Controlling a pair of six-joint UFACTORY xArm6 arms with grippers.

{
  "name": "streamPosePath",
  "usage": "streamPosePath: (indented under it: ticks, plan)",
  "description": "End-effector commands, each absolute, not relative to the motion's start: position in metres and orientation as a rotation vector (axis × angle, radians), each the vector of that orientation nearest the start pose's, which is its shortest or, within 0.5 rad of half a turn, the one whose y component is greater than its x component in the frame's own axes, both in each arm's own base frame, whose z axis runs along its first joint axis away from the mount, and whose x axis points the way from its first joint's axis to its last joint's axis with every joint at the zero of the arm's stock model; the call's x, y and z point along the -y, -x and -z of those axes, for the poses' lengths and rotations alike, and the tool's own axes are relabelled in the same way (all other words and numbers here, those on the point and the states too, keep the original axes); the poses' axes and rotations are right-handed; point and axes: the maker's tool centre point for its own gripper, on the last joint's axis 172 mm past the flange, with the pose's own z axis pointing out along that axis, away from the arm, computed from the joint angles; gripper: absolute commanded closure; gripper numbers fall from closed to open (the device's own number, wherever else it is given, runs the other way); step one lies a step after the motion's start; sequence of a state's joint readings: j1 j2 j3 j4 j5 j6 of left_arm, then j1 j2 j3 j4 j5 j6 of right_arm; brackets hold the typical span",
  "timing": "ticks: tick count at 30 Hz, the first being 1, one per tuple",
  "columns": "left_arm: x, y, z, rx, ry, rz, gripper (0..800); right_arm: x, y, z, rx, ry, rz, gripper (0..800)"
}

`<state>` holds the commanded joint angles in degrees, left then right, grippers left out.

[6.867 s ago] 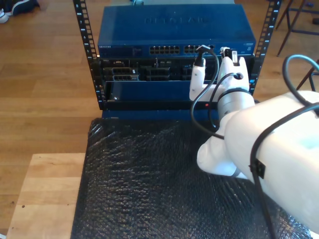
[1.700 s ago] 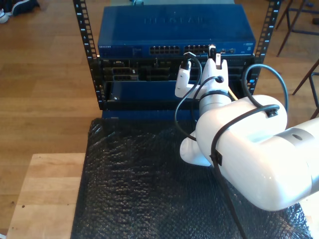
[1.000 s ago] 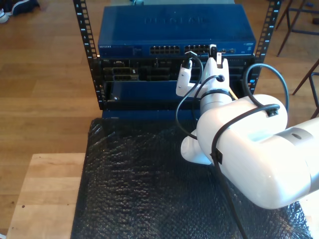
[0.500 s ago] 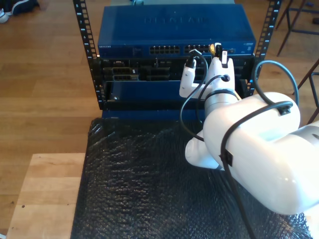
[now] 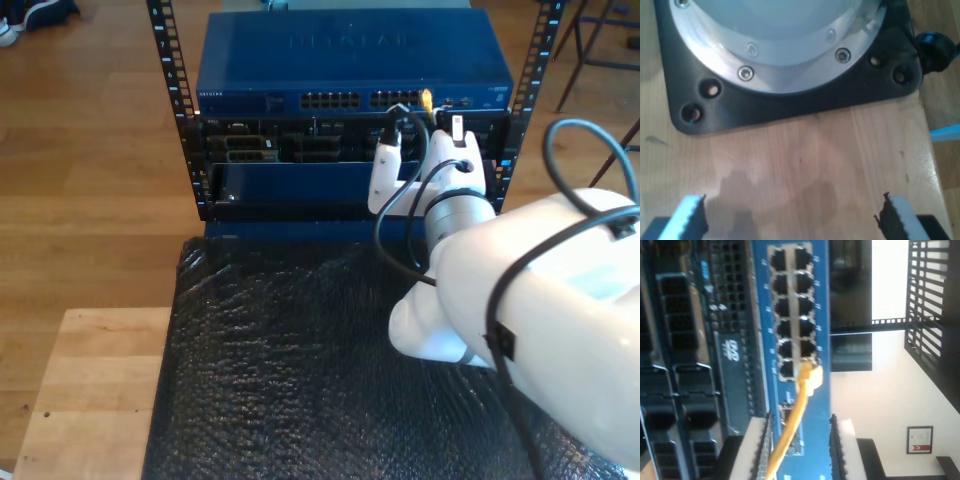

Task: Grab the cable and plug it in

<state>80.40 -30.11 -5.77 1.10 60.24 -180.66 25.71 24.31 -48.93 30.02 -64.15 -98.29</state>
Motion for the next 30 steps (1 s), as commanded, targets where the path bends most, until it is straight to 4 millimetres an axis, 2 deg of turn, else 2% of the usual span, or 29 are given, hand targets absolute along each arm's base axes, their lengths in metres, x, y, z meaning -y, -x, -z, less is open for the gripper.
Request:
streamPosePath:
  ticks: [10,16,19,22,25,28,30]
  plan:
    - [-0.124,-0.017,-0.031,-2.634,2.222,0.458,0,-0.130,-0.585,-0.298,-1.255,-1.364,-1.203,437]
    - [-0.124,-0.017,-0.031,-2.634,2.222,0.458,0,-0.124,-0.583,-0.306,-1.266,-1.397,-1.203,397]
    - [-0.124,-0.017,-0.031,-2.634,2.222,0.458,0,-0.102,-0.589,-0.303,-1.251,-1.435,-1.173,374]
    - [-0.124,-0.017,-0.031,-2.634,2.222,0.458,0,-0.088,-0.594,-0.300,-1.252,-1.465,-1.153,363]
    - [-0.124,-0.017,-0.031,-2.634,2.222,0.458,0,-0.072,-0.598,-0.295,-1.257,-1.508,-1.125,282]
    - [-0.124,-0.017,-0.031,-2.634,2.222,0.458,0,-0.047,-0.601,-0.295,-1.258,-1.564,-1.094,227]
    - [-0.124,-0.017,-0.031,-2.634,2.222,0.458,0,-0.039,-0.604,-0.293,-1.301,-1.577,-1.074,193]
